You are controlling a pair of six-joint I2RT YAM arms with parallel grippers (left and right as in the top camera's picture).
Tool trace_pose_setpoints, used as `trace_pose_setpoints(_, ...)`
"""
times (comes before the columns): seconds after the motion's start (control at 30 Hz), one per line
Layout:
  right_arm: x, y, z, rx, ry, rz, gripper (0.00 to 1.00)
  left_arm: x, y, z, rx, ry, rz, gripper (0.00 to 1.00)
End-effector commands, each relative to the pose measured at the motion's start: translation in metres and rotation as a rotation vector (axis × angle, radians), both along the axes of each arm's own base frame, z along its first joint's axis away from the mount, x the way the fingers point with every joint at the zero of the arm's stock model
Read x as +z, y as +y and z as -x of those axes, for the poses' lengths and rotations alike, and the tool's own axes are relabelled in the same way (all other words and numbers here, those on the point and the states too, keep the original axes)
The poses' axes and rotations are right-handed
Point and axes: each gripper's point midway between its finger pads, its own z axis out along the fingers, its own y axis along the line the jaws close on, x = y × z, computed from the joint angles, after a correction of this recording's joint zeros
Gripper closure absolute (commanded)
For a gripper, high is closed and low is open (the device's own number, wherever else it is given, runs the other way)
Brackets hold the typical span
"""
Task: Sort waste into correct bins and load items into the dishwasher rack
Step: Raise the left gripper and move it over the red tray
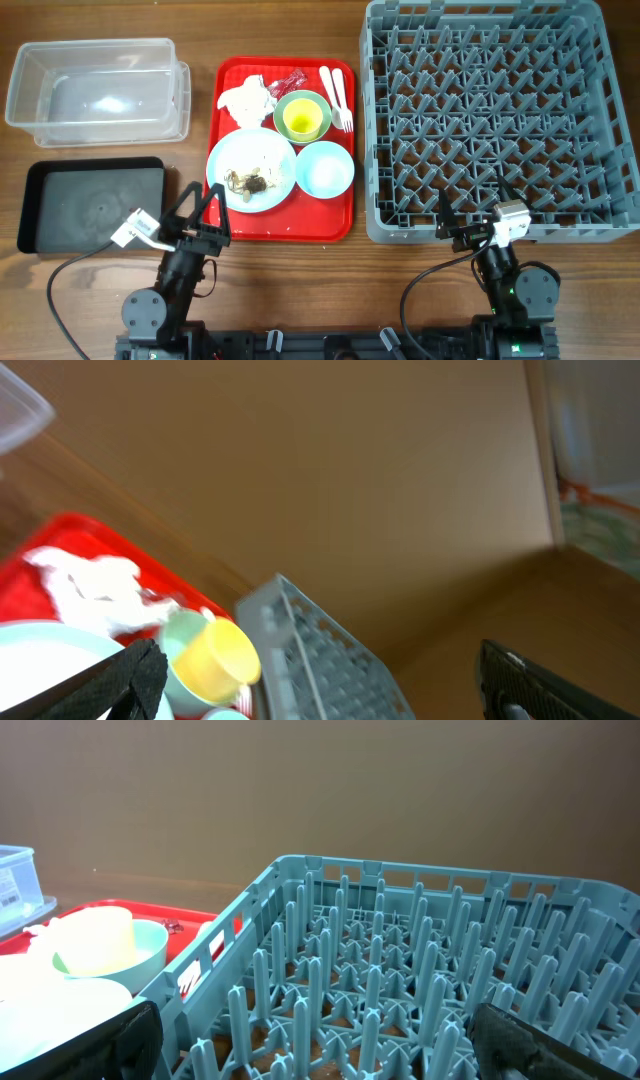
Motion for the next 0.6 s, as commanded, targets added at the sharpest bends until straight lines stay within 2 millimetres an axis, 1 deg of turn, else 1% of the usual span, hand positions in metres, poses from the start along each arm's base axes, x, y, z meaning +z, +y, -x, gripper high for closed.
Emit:
trace_pose_setpoints(0.0, 0.001, -0.003, 0.0, -0.016, -0.003, -0.004, 0.0, 0.018, 0.019, -0.001, 0.132, -0.012, -0.08, 0.01)
trace_pose_setpoints(0.13, 0.001, -0.003, 0.0, -0.016, -0.003, -0.004, 0.0, 0.022, 0.024, -0.01, 0.167, 0.106, -0.178, 0.01)
trace_pose_setpoints(0.2, 0.001, -0.003, 0.0, -0.016, -0.003, -0.004, 0.0, 0.025, 0.024, -0.018, 0.162, 0.187, -0.233, 0.01)
trace_pose_setpoints(0.27, 0.001, -0.003, 0.0, -0.016, -0.003, -0.004, 0.0, 0.026, 0.024, -0.029, 0.15, 0.288, -0.3, 0.01)
trace_pose_setpoints(0.33, 0.001, -0.003, 0.0, -0.016, -0.003, -0.004, 0.0, 0.025, 0.023, -0.045, 0.126, 0.416, -0.366, 0.01)
trace_pose_setpoints(0.43, 0.001, -0.003, 0.0, -0.016, -0.003, -0.004, 0.0, 0.018, 0.022, -0.067, 0.075, 0.633, -0.445, 0.01)
trace_pose_setpoints(0.5, 0.001, -0.003, 0.0, -0.016, -0.003, -0.004, 0.0, 0.012, 0.021, -0.078, 0.034, 0.803, -0.469, 0.0)
trace_pose_setpoints(0.57, 0.001, -0.003, 0.0, -0.016, -0.003, -0.004, 0.0, 0.009, 0.017, -0.09, -0.014, 0.92, -0.468, 0.0)
